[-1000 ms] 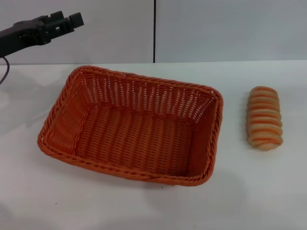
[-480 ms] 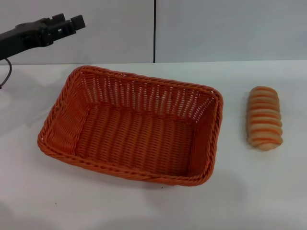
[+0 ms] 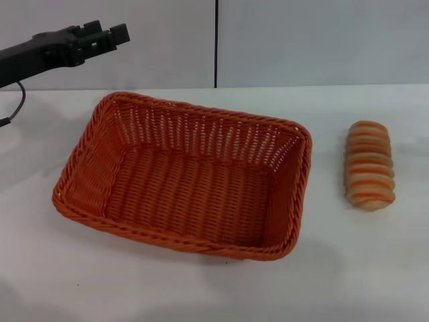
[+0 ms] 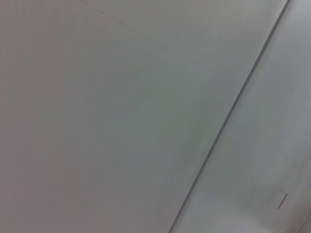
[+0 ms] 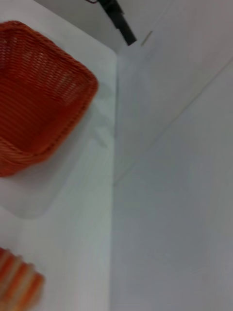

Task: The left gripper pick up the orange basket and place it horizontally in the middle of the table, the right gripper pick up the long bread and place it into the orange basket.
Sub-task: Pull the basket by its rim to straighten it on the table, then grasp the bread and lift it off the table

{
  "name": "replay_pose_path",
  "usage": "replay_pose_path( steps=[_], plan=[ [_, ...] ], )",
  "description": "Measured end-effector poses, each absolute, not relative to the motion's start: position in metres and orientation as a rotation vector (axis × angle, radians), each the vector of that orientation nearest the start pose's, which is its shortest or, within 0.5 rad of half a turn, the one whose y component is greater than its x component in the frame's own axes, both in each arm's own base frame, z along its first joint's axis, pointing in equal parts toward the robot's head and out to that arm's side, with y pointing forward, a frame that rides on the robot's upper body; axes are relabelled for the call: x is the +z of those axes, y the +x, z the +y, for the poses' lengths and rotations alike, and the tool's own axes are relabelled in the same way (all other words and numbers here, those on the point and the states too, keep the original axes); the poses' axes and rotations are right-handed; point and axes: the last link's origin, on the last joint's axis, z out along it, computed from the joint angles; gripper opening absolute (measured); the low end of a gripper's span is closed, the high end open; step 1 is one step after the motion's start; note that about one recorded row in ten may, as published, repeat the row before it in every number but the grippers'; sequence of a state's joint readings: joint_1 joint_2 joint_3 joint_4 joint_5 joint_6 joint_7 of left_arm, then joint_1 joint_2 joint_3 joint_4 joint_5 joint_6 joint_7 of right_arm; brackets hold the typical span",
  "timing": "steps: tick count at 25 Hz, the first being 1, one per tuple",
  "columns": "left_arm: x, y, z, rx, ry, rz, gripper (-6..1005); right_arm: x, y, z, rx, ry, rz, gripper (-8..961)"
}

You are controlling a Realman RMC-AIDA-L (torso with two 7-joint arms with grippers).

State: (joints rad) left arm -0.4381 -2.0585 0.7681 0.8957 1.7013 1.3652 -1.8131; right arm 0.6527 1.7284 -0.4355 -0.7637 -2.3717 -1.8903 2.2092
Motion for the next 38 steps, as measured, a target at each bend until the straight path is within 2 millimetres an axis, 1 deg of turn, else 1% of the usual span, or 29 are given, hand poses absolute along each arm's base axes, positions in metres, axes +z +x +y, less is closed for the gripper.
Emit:
replay_pose_path(
  steps=[1, 2, 3, 4, 5, 6, 7, 8, 9, 10, 11, 12, 13, 17, 21, 22, 32, 38],
  plan=[
    [0.069, -0.254, 0.365, -0.928, -2.293, -0.953, 782, 0.166, 0.283, 0.349, 0.34, -2.498, 1.546, 596],
    [0.069, -0.254, 0.365, -0.928, -2.293, -0.954, 782, 0.156, 0.28, 0.349, 0.244, -2.531, 1.575, 596],
    [0.069, -0.253, 0.365, -0.929, -2.294, -0.953, 782, 0.156, 0.28, 0.349, 0.244, -2.531, 1.575, 595],
    [0.069, -0.253, 0.365, -0.929, -2.294, -0.953, 782, 0.144, 0.28, 0.351, 0.144, -2.548, 1.584, 595],
    [0.068, -0.253, 0.365, -0.928, -2.294, -0.951, 782, 0.144, 0.28, 0.351, 0.144, -2.548, 1.584, 595],
    [0.068, -0.254, 0.364, -0.928, -2.295, -0.952, 782, 0.139, 0.28, 0.352, 0.105, -2.552, 1.582, 594],
    [0.066, -0.255, 0.364, -0.929, -2.296, -0.958, 782, 0.129, 0.281, 0.355, 0.039, -2.547, 1.574, 594],
    [0.066, -0.255, 0.364, -0.929, -2.296, -0.958, 782, 0.129, 0.281, 0.355, 0.039, -2.547, 1.574, 594],
    [0.066, -0.255, 0.364, -0.929, -2.296, -0.958, 782, 0.119, 0.284, 0.359, -0.031, -2.528, 1.565, 593],
    [0.066, -0.255, 0.364, -0.929, -2.296, -0.958, 782, 0.119, 0.284, 0.359, -0.031, -2.528, 1.565, 593],
    [0.062, -0.256, 0.364, -0.931, -2.3, -0.969, 782, 0.115, 0.284, 0.361, -0.057, -2.521, 1.559, 593],
    [0.061, -0.257, 0.363, -0.93, -2.302, -0.971, 782, 0.106, 0.285, 0.364, -0.1, -2.508, 1.546, 592],
    [0.061, -0.257, 0.363, -0.93, -2.302, -0.971, 782, 0.106, 0.285, 0.364, -0.1, -2.508, 1.546, 592],
    [0.058, -0.256, 0.363, -0.926, -2.311, -0.967, 782, 0.091, 0.284, 0.372, -0.128, -2.502, 1.51, 591],
    [0.056, -0.256, 0.363, -0.925, -2.317, -0.971, 782, 0.083, 0.284, 0.376, -0.14, -2.493, 1.491, 589],
    [0.056, -0.257, 0.363, -0.928, -2.316, -0.976, 782, 0.078, 0.285, 0.378, -0.15, -2.489, 1.48, 589],
    [0.053, -0.259, 0.361, -0.936, -2.312, -1.001, 782, 0.062, 0.281, 0.389, -0.153, -2.49, 1.445, 585],
    [0.053, -0.259, 0.362, -0.938, -2.312, -1.003, 782, 0.055, 0.28, 0.391, -0.184, -2.494, 1.433, 583]
  ],
)
